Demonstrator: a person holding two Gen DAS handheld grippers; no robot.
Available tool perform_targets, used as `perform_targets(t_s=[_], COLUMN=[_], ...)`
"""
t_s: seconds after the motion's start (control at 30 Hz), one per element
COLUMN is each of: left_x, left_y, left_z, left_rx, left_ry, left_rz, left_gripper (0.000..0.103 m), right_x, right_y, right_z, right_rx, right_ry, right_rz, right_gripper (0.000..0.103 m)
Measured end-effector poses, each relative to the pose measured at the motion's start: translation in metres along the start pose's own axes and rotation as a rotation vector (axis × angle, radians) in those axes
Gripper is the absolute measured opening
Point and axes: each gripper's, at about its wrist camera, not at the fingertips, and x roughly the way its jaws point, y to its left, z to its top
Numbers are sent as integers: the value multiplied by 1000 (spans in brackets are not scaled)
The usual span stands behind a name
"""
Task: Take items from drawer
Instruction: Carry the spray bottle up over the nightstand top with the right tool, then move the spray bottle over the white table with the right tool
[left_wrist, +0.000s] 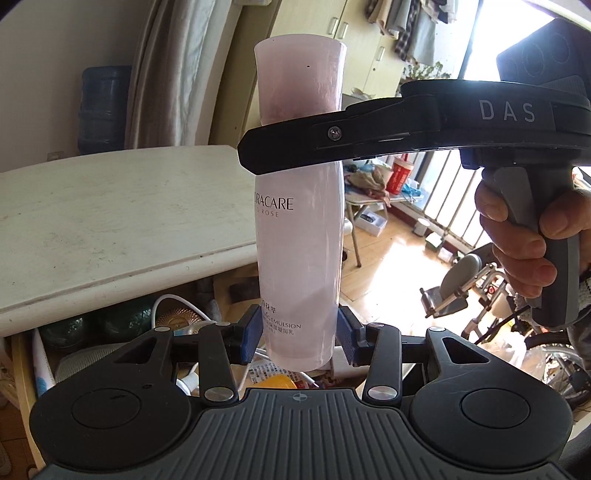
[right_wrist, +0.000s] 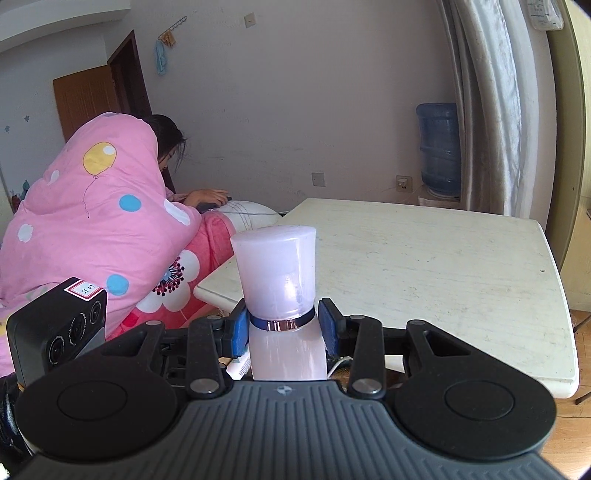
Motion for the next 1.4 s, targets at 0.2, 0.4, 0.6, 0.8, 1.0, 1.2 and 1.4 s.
perform_targets(t_s=[0.2, 0.4, 0.6, 0.8, 1.0, 1.2, 1.4], left_x=[-14, -23, -29, -23, -9, 8, 21], left_y=[19, 44, 72, 97, 122, 136, 144], left_z=[14, 27, 38, 51, 57, 58, 58], left_rx=[-19, -38, -60, -71, -86, -101, -105], left_ry=[-28, -52, -64, -68, -53, -24, -4], left_rz=[39, 86, 143, 187, 203, 211, 217], left_gripper=[45, 45, 45, 45, 45, 45, 45], right_x=[20, 50, 82, 114, 145, 169, 187], right_y=[10, 17, 20, 15, -3, -23, -38], right_z=[28, 55, 78, 93, 99, 95, 90], right_rx=[-44, -78, -108, -117, -103, -88, -86], right_ry=[-3, -1, -11, -25, -21, -11, -9], right_rz=[35, 78, 128, 159, 172, 178, 180], right_gripper=[40, 40, 40, 40, 40, 40, 40])
